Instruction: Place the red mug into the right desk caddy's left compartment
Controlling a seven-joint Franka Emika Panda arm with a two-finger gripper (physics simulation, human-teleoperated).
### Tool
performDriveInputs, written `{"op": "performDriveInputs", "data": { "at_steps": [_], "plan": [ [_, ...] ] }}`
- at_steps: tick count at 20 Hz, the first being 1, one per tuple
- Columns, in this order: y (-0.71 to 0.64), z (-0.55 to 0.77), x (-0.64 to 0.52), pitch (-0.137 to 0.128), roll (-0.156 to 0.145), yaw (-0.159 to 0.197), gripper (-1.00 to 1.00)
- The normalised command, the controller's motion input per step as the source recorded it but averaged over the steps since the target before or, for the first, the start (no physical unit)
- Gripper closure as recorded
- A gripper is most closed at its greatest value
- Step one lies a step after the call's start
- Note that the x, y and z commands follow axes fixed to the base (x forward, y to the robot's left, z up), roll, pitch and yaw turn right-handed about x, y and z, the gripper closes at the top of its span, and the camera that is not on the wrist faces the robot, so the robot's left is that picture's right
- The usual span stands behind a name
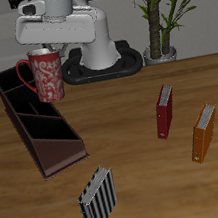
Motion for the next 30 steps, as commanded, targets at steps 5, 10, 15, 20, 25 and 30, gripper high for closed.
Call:
{"op": "performDriveInputs", "data": {
  "at_steps": [5,10,15,20,25,30],
  "plan": [
    [-0.05,-0.16,0.05,0.011,-0.015,-0.018,1.00],
    [-0.13,-0.21,0.09,0.017,-0.024,-0.011,1.00],
    [-0.10,-0.21,0.07,0.022,-0.019,-0.021,1.00],
    [-0.08,-0.15,0.06,0.011,-0.014,-0.012,1.00],
    [-0.13,-0.24,0.10,0.028,-0.021,-0.020,1.00],
    [-0.12,-0.23,0.10,0.028,-0.024,-0.010,1.00]
  ]
}}
